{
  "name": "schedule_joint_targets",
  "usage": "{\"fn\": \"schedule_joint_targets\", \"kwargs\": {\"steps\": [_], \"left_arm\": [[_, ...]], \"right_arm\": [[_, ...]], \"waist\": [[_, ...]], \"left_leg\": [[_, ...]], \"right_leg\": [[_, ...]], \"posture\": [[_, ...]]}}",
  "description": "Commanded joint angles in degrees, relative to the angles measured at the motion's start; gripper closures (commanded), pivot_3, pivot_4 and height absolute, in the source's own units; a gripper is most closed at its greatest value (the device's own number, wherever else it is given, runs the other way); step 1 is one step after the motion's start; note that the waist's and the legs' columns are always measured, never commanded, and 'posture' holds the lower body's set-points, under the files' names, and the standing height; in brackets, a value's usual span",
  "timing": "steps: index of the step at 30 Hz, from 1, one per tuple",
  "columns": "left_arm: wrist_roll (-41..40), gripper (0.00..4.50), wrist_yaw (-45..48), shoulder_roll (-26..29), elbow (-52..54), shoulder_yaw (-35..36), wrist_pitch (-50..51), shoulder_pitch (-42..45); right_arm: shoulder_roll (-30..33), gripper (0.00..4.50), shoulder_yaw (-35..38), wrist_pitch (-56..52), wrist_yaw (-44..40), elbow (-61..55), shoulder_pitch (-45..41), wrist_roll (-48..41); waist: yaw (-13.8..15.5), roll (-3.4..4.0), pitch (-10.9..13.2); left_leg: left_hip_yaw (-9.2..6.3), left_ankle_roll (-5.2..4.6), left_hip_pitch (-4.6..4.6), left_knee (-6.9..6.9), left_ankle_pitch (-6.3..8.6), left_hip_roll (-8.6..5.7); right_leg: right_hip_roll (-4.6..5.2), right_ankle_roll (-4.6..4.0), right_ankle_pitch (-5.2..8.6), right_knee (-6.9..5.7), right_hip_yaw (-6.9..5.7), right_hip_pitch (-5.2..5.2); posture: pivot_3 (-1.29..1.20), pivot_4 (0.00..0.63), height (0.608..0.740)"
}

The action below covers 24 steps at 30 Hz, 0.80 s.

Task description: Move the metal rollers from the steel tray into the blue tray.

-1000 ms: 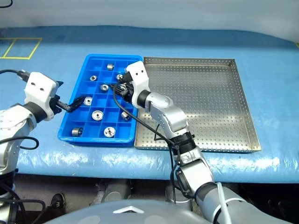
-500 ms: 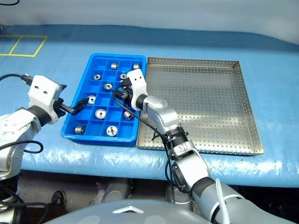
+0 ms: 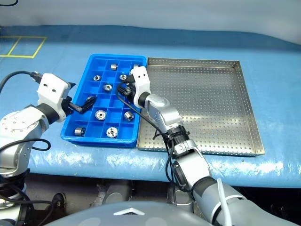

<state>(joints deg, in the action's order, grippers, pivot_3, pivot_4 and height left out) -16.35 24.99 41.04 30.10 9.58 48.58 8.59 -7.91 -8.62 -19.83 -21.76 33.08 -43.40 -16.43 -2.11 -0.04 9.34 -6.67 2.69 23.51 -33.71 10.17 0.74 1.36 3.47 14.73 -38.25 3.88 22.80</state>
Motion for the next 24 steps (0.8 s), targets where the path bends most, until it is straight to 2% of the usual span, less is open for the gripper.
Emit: {"fn": "schedule_joint_targets", "kwargs": {"steps": [1, 15, 24], "left_arm": [[0.34, 0.00, -0.57, 0.32, 1.63, 2.32, 0.29, -0.46], [-0.68, 0.00, -1.72, -0.26, 6.31, 5.59, 3.26, -4.20], [-1.33, 0.00, -2.75, -1.65, 10.44, 8.13, 5.69, -7.61]], "right_arm": [[-8.74, 2.79, -0.43, 1.58, -0.58, 1.47, -4.83, -0.77], [-11.61, 2.79, -2.72, 3.43, -2.10, 4.96, -6.44, -1.21], [-13.11, 2.79, -4.10, 3.92, -3.40, 6.97, -6.51, -0.95]], "waist": [[0.02, 0.00, 0.00], [0.23, -0.02, -0.02], [0.62, -0.07, -0.04]], "left_leg": [[0.00, 0.00, -0.01, 0.00, 0.00, 0.00], [-0.01, 0.00, -0.15, 0.01, 0.00, 0.02], [0.00, 0.00, -0.64, 0.19, 0.00, 0.12]], "right_leg": [[0.00, 0.00, 0.00, -0.01, 0.00, 0.00], [-0.02, -0.05, 0.03, -0.15, 0.00, -0.06], [-0.11, -0.24, 0.33, -0.50, -0.01, -0.25]], "posture": [[0.13, 0.150, 0.740], [0.21, 0.150, 0.740], [0.27, 0.150, 0.740]]}}
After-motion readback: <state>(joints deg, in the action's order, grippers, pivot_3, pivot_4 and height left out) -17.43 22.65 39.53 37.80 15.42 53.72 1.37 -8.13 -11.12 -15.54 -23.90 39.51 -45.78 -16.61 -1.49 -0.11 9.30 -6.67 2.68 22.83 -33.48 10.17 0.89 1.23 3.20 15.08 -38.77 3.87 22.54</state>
